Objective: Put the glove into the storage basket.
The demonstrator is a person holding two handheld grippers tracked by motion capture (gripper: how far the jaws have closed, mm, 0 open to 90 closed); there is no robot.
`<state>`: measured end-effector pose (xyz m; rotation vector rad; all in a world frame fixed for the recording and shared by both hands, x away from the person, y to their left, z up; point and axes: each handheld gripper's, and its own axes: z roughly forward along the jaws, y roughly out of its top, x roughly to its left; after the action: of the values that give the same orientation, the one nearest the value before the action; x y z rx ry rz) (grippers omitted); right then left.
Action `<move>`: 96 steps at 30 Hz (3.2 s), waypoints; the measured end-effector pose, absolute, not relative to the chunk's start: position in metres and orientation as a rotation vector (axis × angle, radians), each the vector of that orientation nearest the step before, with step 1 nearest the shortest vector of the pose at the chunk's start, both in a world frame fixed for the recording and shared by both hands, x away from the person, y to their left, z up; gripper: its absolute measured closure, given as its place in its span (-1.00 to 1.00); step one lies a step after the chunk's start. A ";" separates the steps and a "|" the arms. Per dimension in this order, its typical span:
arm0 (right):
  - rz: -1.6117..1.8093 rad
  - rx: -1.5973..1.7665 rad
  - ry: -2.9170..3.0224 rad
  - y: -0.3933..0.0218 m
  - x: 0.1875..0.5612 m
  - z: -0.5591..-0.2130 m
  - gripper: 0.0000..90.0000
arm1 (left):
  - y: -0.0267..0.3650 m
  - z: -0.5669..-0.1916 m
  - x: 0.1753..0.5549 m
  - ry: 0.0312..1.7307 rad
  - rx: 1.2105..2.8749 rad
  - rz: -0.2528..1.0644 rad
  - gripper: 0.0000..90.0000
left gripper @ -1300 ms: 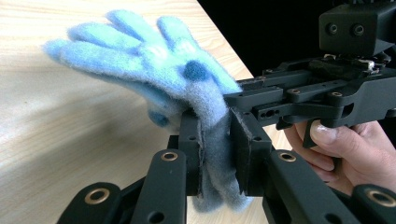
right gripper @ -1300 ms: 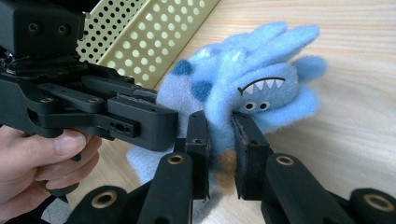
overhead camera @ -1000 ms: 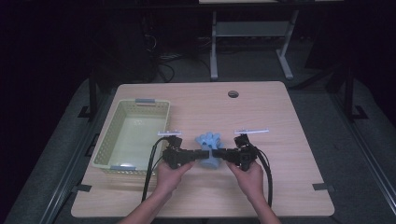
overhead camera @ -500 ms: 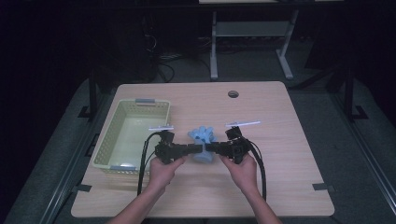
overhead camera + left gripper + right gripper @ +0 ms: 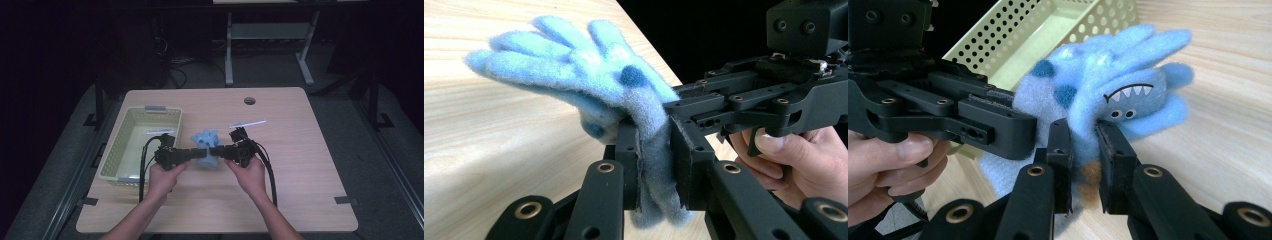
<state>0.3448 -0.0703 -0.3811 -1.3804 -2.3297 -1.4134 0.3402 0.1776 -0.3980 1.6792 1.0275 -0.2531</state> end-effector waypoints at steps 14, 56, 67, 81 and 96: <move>-1.412 -1.319 -2.366 -0.042 0.359 -0.364 0.73 | 0.205 -0.384 0.344 1.045 1.651 -0.207 0.67; -1.422 -1.179 -2.387 0.034 0.376 -0.346 0.73 | 0.280 -0.366 0.339 1.110 1.597 -0.143 0.67; -1.405 -1.157 -2.376 0.055 0.381 -0.351 0.73 | 0.302 -0.371 0.341 1.136 1.592 -0.162 0.67; -1.402 -1.137 -2.333 0.087 0.390 -0.361 0.73 | 0.332 -0.373 0.343 1.191 1.595 -0.143 0.67; -1.359 -1.148 -2.300 0.105 0.400 -0.377 0.73 | 0.347 -0.383 0.349 1.259 1.614 -0.165 0.67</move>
<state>0.3996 0.1048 -0.3771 -1.1479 -2.3001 -1.3586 0.3495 0.3466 -0.3833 1.6143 1.2590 -0.1650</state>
